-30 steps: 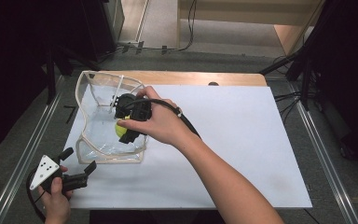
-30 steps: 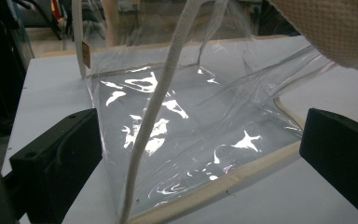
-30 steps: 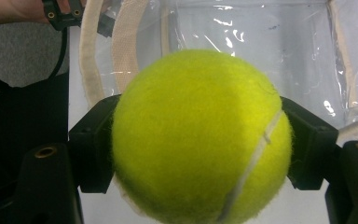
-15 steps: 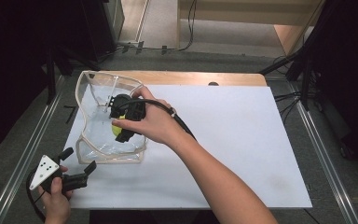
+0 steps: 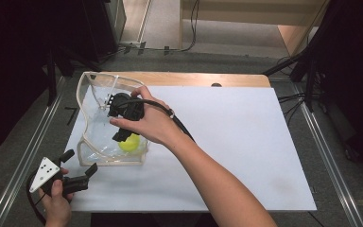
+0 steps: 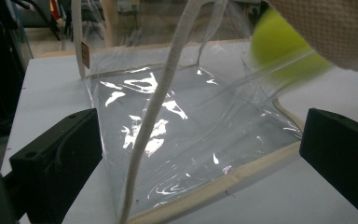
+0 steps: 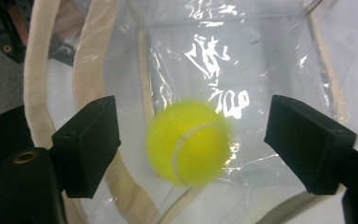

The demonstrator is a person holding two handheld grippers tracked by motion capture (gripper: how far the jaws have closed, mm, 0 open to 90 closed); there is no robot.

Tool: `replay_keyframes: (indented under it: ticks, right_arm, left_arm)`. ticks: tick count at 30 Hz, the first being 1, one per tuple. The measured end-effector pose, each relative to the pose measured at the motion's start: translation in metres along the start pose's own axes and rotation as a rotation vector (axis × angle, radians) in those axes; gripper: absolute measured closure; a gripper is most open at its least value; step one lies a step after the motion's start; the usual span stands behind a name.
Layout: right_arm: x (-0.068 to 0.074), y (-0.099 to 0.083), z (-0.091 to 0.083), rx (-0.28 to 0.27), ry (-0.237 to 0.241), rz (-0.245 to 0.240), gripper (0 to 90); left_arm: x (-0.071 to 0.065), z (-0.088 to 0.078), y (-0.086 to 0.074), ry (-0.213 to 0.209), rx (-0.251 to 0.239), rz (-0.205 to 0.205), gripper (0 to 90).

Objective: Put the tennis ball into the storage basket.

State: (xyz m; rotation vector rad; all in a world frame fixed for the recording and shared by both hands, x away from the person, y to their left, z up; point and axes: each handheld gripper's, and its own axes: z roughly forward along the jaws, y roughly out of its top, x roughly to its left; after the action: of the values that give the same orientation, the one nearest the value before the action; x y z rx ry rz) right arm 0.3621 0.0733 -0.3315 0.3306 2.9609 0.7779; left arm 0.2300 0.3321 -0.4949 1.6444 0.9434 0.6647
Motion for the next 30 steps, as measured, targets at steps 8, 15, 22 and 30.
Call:
replay_keyframes:
  ticks: [8, 15, 22, 30]
  right_arm:
    - [0.005, -0.006, -0.011, -0.013, -0.04, -0.014, 9.0]
    - [0.005, -0.019, -0.02, -0.027, -0.049, 0.011, 0.0]
    - [0.005, -0.035, -0.028, -0.04, -0.081, 0.032, 0.0]
    - [0.003, -0.054, -0.03, -0.039, -0.081, 0.057, 0.0]
  left_arm:
    - [0.0, 0.0, 0.0, -0.001, -0.002, 0.0, 0.0]
    - [-0.001, 0.001, 0.0, 0.0, -0.002, 0.001, 0.0]
    - [-0.001, 0.001, 0.0, 0.001, 0.002, 0.004, 0.0]
    - [-0.001, 0.001, 0.0, 0.001, 0.004, 0.005, 0.0]
